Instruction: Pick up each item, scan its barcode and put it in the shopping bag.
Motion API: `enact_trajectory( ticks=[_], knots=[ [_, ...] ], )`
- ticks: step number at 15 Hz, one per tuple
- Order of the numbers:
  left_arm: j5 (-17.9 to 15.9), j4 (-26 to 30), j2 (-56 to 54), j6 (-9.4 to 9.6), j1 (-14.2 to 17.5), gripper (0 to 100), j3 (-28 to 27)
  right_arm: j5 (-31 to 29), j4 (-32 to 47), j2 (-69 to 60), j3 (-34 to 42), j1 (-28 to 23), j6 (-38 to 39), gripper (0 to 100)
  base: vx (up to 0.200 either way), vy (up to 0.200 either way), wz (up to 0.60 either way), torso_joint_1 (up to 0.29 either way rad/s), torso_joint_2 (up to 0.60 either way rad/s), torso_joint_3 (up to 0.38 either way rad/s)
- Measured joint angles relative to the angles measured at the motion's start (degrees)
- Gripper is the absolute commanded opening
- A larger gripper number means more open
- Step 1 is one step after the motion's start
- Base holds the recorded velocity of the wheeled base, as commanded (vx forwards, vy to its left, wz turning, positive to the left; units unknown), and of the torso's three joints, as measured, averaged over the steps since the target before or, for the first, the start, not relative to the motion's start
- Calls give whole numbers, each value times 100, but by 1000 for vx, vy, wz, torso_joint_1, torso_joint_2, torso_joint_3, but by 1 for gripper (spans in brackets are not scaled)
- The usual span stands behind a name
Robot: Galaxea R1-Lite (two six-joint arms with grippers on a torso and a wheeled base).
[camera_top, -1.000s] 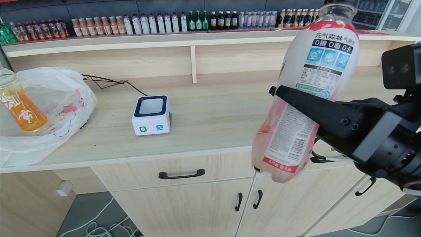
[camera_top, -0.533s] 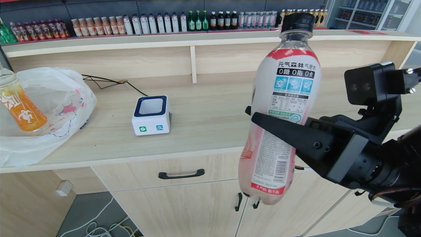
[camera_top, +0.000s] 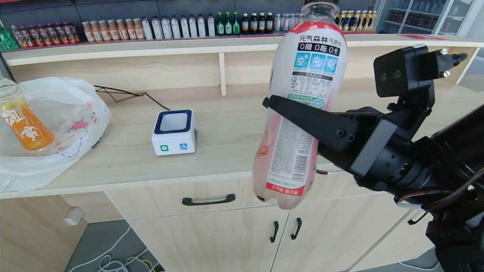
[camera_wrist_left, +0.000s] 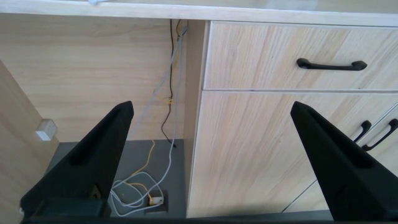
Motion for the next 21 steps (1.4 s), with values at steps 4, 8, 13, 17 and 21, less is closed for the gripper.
enact_trajectory(
  ticks=[4, 8, 13, 17, 21],
  knots=[
    [0, 0, 0, -2, 0, 100, 0, 5, 0, 96, -148, 91, 0, 0, 0, 0, 0, 0, 0, 0],
    [-2, 0, 0, -2, 0, 100, 0, 5, 10, 179, -230, 144, -2, 0, 0, 0, 0, 0, 0, 0],
    [0, 0, 0, 0, 0, 100, 0, 10, 21, 196, -335, 196, -2, 0, 0, 0, 0, 0, 0, 0],
    [0, 0, 0, 0, 0, 100, 0, 16, 21, 199, -349, 207, -2, 0, 0, 0, 0, 0, 0, 0],
    [-2, 0, 0, -2, 0, 100, 0, 16, 21, 201, -338, 212, -16, 0, 0, 0, 0, 0, 0, 0]
  ],
)
